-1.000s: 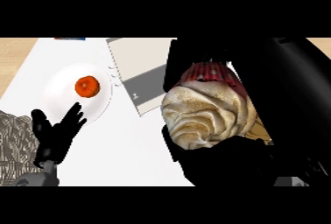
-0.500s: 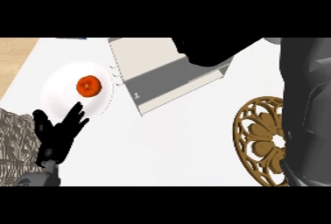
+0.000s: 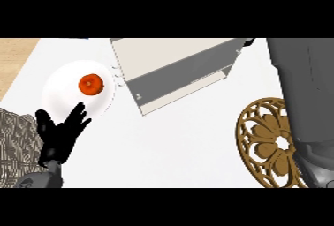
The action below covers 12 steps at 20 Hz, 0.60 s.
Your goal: Pick the cupcake from the placemat and place it in the tiered shelf
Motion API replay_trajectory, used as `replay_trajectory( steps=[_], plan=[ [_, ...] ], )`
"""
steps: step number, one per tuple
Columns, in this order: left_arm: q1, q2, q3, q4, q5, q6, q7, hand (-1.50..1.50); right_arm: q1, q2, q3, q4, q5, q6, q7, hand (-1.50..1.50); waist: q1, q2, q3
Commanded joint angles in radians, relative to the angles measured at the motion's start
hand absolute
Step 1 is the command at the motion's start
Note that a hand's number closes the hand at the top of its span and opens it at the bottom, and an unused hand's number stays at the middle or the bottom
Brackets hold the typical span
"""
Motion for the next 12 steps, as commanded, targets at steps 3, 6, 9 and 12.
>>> replay_trajectory(
  steps=[3,6,9,12],
  plan=[
    [-0.023,-0.005,0.003,0.049,-0.021,-0.001,0.016,0.00,-0.004,0.011,0.047,0.173,0.090,-0.079,-0.158,1.50,-0.005,0.002,-0.003],
    [0.021,0.032,0.016,-0.106,0.023,-0.030,0.096,0.00,0.001,0.036,0.054,0.250,0.131,-0.154,-0.212,1.50,0.005,0.000,-0.002],
    [-0.043,-0.043,-0.020,-0.013,-0.039,0.036,0.068,0.00,-0.104,0.034,0.029,0.384,0.151,-0.194,-0.257,1.50,0.003,0.004,-0.003],
    [0.038,-0.054,-0.041,-0.091,-0.053,0.045,0.069,0.00,-0.069,0.004,0.010,0.423,0.155,-0.215,-0.334,1.50,0.004,0.001,-0.002]
  ],
)
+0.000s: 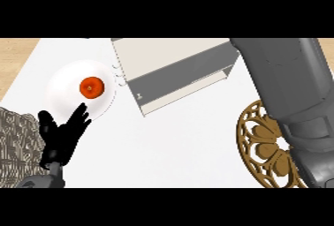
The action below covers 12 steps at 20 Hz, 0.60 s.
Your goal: Pick the cupcake from the placemat and place it in the tiered shelf
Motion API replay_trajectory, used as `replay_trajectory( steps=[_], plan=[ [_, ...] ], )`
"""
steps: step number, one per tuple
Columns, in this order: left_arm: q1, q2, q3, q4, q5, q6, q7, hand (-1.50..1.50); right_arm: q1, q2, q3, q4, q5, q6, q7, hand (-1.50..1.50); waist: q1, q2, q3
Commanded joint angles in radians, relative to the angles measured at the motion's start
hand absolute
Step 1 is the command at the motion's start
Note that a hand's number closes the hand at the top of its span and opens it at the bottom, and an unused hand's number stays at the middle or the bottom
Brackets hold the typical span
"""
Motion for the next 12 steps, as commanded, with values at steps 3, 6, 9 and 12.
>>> replay_trajectory(
  steps=[3,6,9,12],
  plan=[
    [0.005,0.046,0.053,0.052,0.038,-0.082,-0.032,0.00,-0.066,0.009,-0.025,0.179,0.027,-0.079,-0.133,1.50,0.006,0.004,-0.002],
    [-0.044,-0.016,0.021,0.108,-0.009,-0.025,-0.039,0.00,-0.089,0.013,-0.044,0.219,0.023,-0.094,-0.155,1.50,-0.003,0.003,-0.002],
    [-0.006,-0.020,0.016,0.035,-0.013,-0.007,0.005,0.00,-0.079,-0.006,-0.046,0.224,0.020,-0.076,-0.207,1.50,-0.003,0.000,-0.001],
    [0.019,0.008,0.030,-0.012,0.013,-0.049,0.023,0.00,-0.080,-0.008,-0.053,0.256,0.026,-0.090,-0.227,1.50,0.000,0.000,-0.001]
  ],
)
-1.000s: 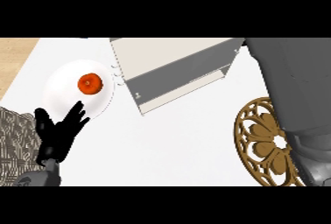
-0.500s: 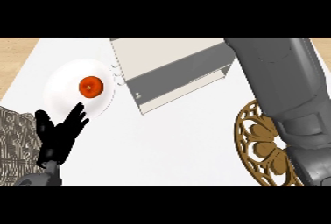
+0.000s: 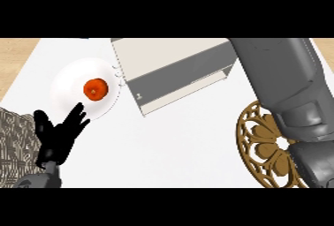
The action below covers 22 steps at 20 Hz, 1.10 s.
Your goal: Pick the cupcake from the placemat and place it in the tiered shelf
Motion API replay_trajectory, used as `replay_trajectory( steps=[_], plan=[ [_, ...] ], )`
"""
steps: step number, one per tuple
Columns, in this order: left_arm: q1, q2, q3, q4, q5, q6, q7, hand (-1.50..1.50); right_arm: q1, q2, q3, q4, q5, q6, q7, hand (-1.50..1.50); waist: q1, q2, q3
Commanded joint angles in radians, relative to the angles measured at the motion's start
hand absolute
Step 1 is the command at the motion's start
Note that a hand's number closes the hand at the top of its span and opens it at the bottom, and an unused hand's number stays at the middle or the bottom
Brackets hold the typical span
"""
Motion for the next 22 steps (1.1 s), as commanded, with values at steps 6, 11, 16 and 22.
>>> replay_trajectory(
  steps=[6,11,16,22],
  plan=[
    [-0.002,0.004,0.013,0.033,-0.011,-0.011,-0.010,0.00,-0.037,0.008,-0.099,0.090,-0.042,-0.088,0.006,1.50,0.005,0.004,-0.002],
    [-0.048,0.013,0.021,0.036,0.002,-0.027,0.033,0.00,-0.092,0.020,-0.182,0.120,-0.111,-0.122,0.064,-1.50,0.003,0.004,-0.002],
    [-0.066,0.009,0.033,0.067,-0.003,-0.023,0.021,0.00,-0.091,0.011,-0.287,0.121,-0.229,-0.113,0.060,-1.50,-0.006,0.003,-0.002],
    [0.012,0.015,0.036,-0.014,-0.002,-0.025,0.015,0.00,-0.136,-0.037,-0.391,0.106,-0.320,-0.188,0.117,-1.50,0.000,-0.002,-0.002]
  ],
)
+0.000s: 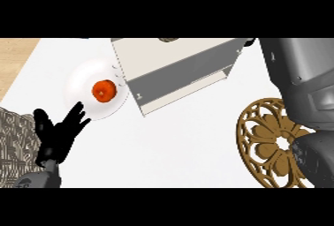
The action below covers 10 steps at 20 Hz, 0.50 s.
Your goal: Pick the cupcake from the placemat and place it in the tiered shelf
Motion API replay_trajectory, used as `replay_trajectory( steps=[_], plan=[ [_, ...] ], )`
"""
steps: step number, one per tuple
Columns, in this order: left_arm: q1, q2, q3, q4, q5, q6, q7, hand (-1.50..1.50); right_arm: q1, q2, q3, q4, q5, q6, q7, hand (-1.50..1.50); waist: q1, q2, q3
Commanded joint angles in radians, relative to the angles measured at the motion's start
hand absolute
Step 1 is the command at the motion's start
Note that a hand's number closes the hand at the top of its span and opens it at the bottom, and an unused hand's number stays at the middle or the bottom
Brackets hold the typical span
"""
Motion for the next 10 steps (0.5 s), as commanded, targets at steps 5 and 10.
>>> replay_trajectory(
  steps=[5,10],
  plan=[
    [-0.036,-0.004,0.013,0.002,0.002,0.012,0.041,0.00,0.019,-0.084,-0.044,0.005,0.006,-0.168,0.013,-1.50,-0.009,0.001,-0.002],
    [0.046,-0.003,-0.002,-0.040,0.001,-0.009,0.033,0.00,0.084,-0.229,-0.125,0.042,-0.029,-0.189,-0.023,-1.50,0.000,0.003,-0.002]
  ],
)
